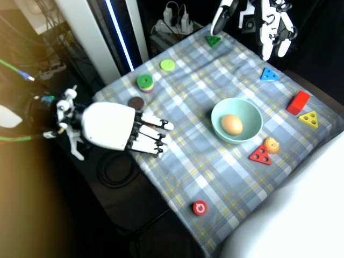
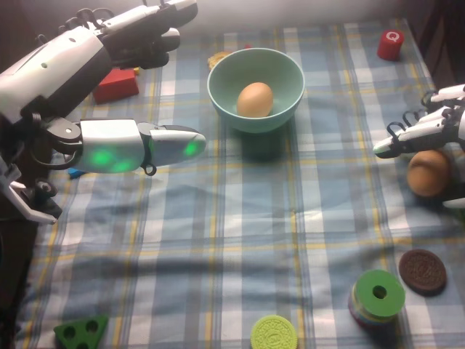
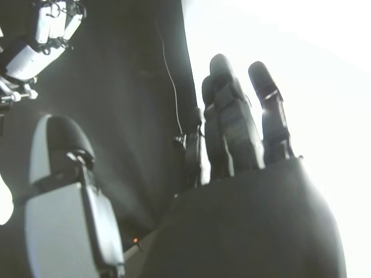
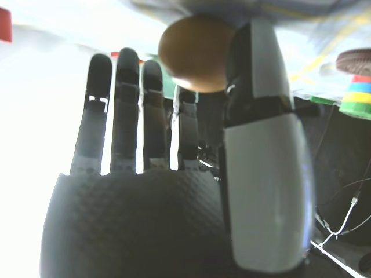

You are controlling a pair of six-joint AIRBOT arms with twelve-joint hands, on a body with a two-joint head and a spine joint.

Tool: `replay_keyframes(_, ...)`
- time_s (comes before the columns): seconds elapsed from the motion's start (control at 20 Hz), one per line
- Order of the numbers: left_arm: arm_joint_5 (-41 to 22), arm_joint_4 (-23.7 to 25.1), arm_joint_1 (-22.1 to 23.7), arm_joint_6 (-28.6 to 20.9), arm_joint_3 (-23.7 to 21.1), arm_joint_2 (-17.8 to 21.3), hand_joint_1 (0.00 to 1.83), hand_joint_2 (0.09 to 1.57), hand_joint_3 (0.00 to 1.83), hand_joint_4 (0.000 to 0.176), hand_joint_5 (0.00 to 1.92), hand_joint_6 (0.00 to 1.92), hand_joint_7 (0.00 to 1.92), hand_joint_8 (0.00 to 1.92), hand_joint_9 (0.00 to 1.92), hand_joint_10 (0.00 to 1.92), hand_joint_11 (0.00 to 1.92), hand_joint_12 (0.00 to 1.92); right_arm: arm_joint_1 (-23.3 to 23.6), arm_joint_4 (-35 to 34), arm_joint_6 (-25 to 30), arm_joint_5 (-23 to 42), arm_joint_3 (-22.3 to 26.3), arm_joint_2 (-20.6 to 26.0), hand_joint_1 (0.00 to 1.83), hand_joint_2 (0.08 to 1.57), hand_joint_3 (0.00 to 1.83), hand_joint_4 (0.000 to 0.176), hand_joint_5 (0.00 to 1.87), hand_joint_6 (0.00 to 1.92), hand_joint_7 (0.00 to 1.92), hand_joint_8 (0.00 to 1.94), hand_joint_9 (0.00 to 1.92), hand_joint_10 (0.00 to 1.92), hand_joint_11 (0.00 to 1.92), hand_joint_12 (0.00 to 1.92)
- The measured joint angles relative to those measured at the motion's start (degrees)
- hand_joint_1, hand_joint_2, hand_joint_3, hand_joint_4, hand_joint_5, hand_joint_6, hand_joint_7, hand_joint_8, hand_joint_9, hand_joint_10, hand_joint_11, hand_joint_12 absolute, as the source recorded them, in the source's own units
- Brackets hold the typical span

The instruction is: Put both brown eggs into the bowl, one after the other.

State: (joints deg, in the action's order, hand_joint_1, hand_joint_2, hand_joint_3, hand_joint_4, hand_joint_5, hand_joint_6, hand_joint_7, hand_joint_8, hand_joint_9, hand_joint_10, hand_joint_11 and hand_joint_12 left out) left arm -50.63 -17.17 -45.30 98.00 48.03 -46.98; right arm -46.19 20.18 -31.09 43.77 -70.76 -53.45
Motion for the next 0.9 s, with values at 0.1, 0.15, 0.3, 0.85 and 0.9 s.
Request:
replay_keyframes(0.1,0.0,0.0,0.0,0.0,0.0,0.0,0.77,0.9,0.0,0.148,0.21,0.0,0.42,0.0,0.55,0.0,0.0,0.76,0.0,0.0,0.0,0.0,0.0,-0.2,1.16,1.06,0.0,0.039,0.63,0.0,0.86,0.01,0.82,0.64,0.66,1.37)
replay_keyframes(0.15,0.0,0.0,0.0,0.0,0.0,0.0,0.77,0.9,0.0,0.137,0.22,0.0,0.42,0.0,0.54,0.0,0.0,0.76,0.3,0.1,0.0,-0.2,-0.1,-0.3,1.18,1.07,0.0,0.029,0.66,0.0,0.88,0.01,0.83,0.76,0.72,1.39)
replay_keyframes(0.3,0.0,-0.1,0.0,0.0,0.0,0.0,0.8,0.89,0.0,0.135,0.22,0.0,0.43,0.0,0.55,0.01,0.0,0.76,0.3,0.0,0.0,-0.2,-0.2,-0.4,1.31,1.14,0.0,0.004,0.75,0.0,0.91,0.9,0.86,0.9,0.83,1.37)
replay_keyframes(0.85,0.0,-0.2,-0.1,0.0,0.0,0.0,0.81,0.9,0.0,0.114,0.26,0.01,0.44,0.0,0.57,0.01,0.0,0.82,1.1,-0.2,0.2,-0.3,-0.9,-1.2,1.13,1.13,0.0,0.0,0.96,1.02,0.72,1.7,0.97,1.92,1.14,1.92)
replay_keyframes(0.9,0.0,-0.2,-0.1,0.0,0.0,0.0,0.81,0.9,0.0,0.118,0.26,0.0,0.44,0.0,0.56,0.0,0.0,0.79,1.7,0.0,0.2,-0.5,-0.9,-1.3,1.14,1.12,0.0,0.0,0.98,0.99,0.73,1.67,0.92,1.92,1.08,1.92)
